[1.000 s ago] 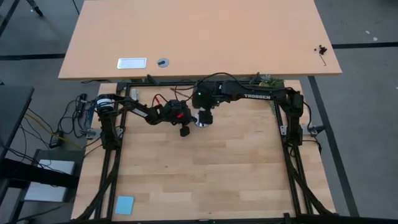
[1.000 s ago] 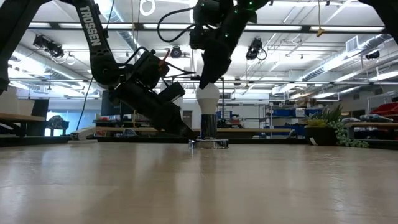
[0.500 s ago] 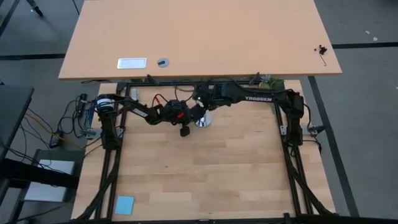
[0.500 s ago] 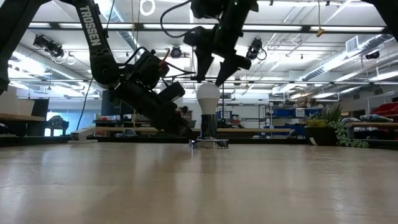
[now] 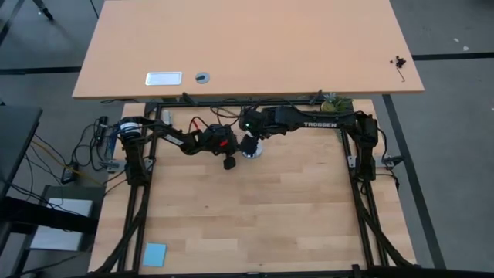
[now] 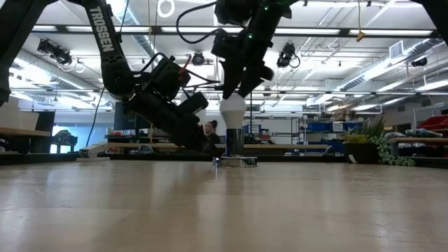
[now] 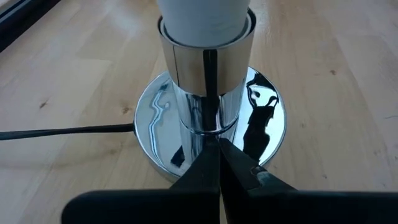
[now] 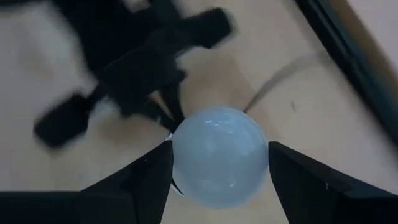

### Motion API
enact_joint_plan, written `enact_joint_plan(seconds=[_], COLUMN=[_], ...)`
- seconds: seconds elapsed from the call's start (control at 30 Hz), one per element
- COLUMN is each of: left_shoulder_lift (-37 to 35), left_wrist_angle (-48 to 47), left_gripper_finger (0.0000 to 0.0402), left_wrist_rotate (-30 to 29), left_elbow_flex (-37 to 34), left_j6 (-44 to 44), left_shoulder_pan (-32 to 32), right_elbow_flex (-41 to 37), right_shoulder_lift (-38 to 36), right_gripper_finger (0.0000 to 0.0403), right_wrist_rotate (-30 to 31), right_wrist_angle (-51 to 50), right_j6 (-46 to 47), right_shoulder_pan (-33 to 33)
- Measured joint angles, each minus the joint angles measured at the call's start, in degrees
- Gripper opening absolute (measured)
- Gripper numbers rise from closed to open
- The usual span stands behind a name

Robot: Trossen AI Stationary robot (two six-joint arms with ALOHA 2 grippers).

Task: Screw lightbulb
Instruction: Remove the lightbulb from the lamp

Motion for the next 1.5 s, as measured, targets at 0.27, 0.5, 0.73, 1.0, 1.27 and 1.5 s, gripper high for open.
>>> enact_joint_plan(seconds=[0.27, 0.5, 0.73, 1.0, 1.27, 1.5], left_shoulder_lift=[0.0, 0.0, 0.0, 0.02, 0.02, 0.02], left_wrist_angle=[0.02, -0.02, -0.02, 0.02, 0.0, -0.01], left_gripper_finger=[0.0001, 0.0001, 0.0001, 0.0001, 0.0001, 0.0001], left_wrist_rotate=[-0.11, -0.09, -0.1, -0.04, -0.04, -0.01], left_elbow_flex=[-0.02, -0.02, -0.02, 0.0, 0.0, 0.0], left_j6=[0.0, 0.0, -0.17, -0.17, -0.17, -0.15], left_shoulder_pan=[0.0, 0.0, -0.14, -0.72, -0.72, -0.72], right_elbow_flex=[-0.01, 1.7, 5.51, 5.11, 5.49, 5.94], right_shoulder_lift=[-0.11, -0.63, -1.03, 1.95, 4.54, 4.83], right_gripper_finger=[0.0252, 0.0259, 0.0267, 0.0268, 0.0268, 0.0253], right_wrist_rotate=[-6.92, -6.12, -3.72, -0.09, -1.8, -3.05], right_wrist_angle=[1.58, 1.08, -1.32, -3.95, -4.83, -4.2], right_j6=[-36.46, -28.7, 11.49, 17.3, 18.87, 0.81], right_shoulder_pan=[-2.57, -2.16, -1.61, -1.33, -1.04, -1.64])
